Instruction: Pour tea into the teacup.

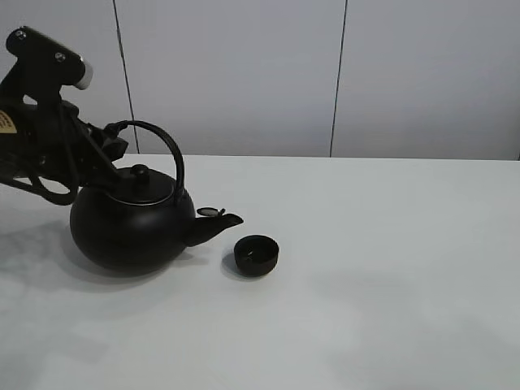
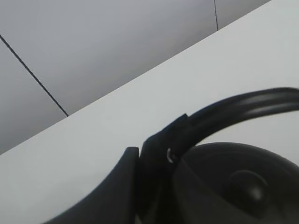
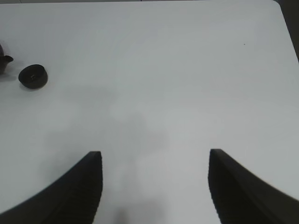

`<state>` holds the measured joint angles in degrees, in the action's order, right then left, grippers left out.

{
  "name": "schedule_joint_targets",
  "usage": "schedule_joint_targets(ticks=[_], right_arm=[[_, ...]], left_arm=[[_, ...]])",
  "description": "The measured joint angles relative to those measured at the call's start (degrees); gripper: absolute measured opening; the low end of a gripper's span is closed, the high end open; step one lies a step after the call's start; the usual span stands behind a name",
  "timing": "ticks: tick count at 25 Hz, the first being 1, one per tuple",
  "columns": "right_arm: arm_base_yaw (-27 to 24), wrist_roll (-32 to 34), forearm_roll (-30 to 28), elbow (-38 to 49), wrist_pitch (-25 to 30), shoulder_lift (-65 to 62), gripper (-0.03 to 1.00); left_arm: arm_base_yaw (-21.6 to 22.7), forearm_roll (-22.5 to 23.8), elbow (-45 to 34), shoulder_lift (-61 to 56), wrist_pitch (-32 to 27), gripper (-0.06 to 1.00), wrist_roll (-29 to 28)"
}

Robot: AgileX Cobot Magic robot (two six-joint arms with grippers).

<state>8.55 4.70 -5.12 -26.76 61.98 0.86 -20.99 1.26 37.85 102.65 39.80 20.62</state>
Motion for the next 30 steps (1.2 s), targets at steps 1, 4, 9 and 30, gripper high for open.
schedule_joint_targets(ticks=[1,4,9,30], right_arm=[[0.0,0.0,0.0,0.0,0.0,0.0,0.45],[0.0,0.0,0.0,0.0,0.0,0.0,0.45],[0.0,0.0,0.0,0.0,0.0,0.0,0.45],[0.0,0.0,0.0,0.0,-0.1,0.0,0.45]], left_arm=[[0.0,0.0,0.0,-0.2,0.0,0.11,0.0],[0.0,0.0,0.0,-0.8,0.1,0.11,0.1],[0.0,0.0,0.0,-0.9,0.3,0.11,0.1],[0.0,0.0,1.7,-1.4,-3.8,0.11,0.1]])
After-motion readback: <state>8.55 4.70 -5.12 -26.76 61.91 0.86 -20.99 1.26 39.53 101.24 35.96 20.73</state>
